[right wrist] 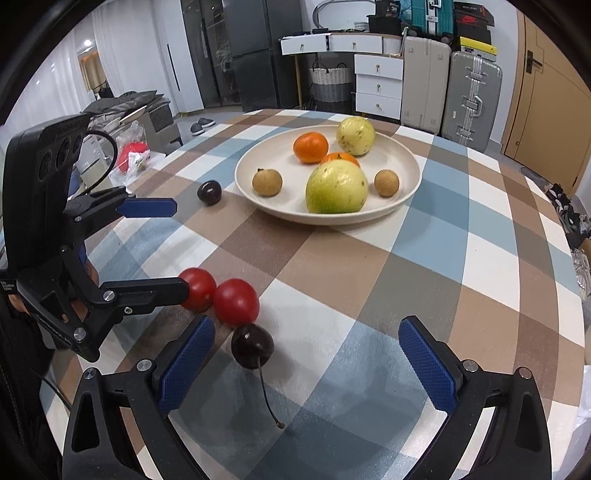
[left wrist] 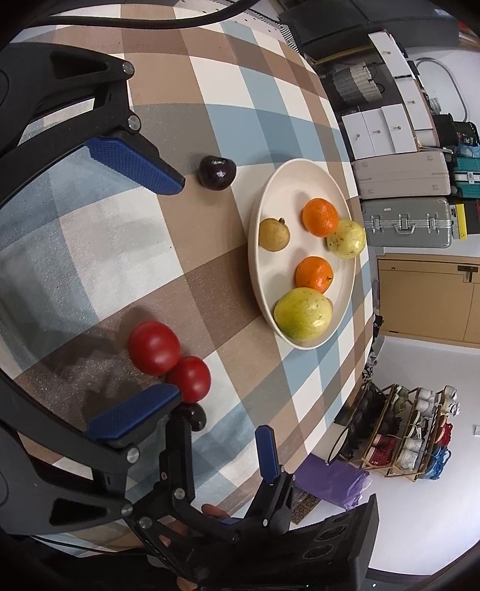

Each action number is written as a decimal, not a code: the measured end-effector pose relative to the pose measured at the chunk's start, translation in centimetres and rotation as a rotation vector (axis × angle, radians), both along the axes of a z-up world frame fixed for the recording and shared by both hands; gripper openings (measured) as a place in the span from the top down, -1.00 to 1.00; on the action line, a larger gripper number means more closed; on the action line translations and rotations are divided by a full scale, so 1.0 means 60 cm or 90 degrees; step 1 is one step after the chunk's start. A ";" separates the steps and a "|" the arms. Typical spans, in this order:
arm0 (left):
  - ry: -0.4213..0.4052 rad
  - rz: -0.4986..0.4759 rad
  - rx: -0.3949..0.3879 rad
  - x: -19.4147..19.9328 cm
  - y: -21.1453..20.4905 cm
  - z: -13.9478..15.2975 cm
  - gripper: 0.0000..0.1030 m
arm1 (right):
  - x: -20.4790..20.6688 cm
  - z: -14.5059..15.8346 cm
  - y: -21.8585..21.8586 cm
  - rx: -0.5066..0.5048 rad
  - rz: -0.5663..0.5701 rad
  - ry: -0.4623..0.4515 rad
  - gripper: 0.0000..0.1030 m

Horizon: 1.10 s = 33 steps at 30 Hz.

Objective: Organize fruits
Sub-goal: 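Grasp a red tomato with the left gripper while the right gripper grasps a dark plum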

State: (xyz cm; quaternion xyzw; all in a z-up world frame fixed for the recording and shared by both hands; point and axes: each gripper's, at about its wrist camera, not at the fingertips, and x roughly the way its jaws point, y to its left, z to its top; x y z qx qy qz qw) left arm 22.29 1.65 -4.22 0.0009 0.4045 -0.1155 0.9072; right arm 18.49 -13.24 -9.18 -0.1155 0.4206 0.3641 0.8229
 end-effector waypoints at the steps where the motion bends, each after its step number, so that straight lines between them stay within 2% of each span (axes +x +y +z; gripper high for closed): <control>1: 0.001 -0.003 0.000 -0.001 -0.002 -0.001 -0.98 | 0.000 -0.002 0.001 -0.002 0.003 0.003 -0.98; 5: 0.008 -0.018 0.003 -0.002 -0.008 -0.005 -0.98 | -0.004 -0.014 0.006 -0.026 0.015 0.010 -0.94; 8: 0.013 -0.026 0.001 -0.003 -0.013 -0.007 -0.98 | -0.007 -0.019 0.009 -0.031 0.022 0.014 -0.83; 10: 0.015 -0.033 0.001 -0.003 -0.015 -0.008 -0.92 | -0.008 -0.021 0.010 -0.033 0.025 0.017 -0.69; 14: 0.020 -0.044 -0.001 -0.005 -0.021 -0.011 -0.84 | -0.010 -0.021 0.011 -0.034 0.030 0.015 -0.66; 16: 0.026 -0.053 0.003 -0.004 -0.026 -0.014 -0.67 | -0.012 -0.020 0.012 -0.038 0.031 0.010 -0.60; 20: 0.028 -0.061 0.004 -0.003 -0.029 -0.015 -0.47 | -0.015 -0.020 0.013 -0.040 0.036 0.006 -0.55; 22: 0.032 -0.062 -0.002 -0.003 -0.029 -0.016 -0.25 | -0.016 -0.020 0.014 -0.042 0.037 0.003 -0.53; 23: 0.037 -0.064 -0.006 -0.001 -0.029 -0.018 -0.20 | -0.016 -0.020 0.015 -0.042 0.037 0.003 -0.52; 25: 0.040 -0.072 -0.008 -0.001 -0.031 -0.019 0.03 | -0.017 -0.019 0.015 -0.040 0.040 0.002 -0.42; 26: 0.040 -0.078 -0.008 -0.002 -0.033 -0.019 0.09 | -0.018 -0.018 0.015 -0.040 0.042 0.001 -0.40; 28: 0.040 -0.091 -0.014 -0.004 -0.037 -0.019 0.38 | -0.019 -0.017 0.016 -0.039 0.044 -0.002 -0.31; 29: 0.043 -0.099 -0.020 -0.005 -0.038 -0.020 0.44 | -0.020 -0.017 0.016 -0.038 0.046 -0.002 -0.28; 33: 0.042 -0.116 -0.027 -0.008 -0.044 -0.018 0.43 | -0.023 -0.015 0.016 -0.031 0.052 -0.004 -0.16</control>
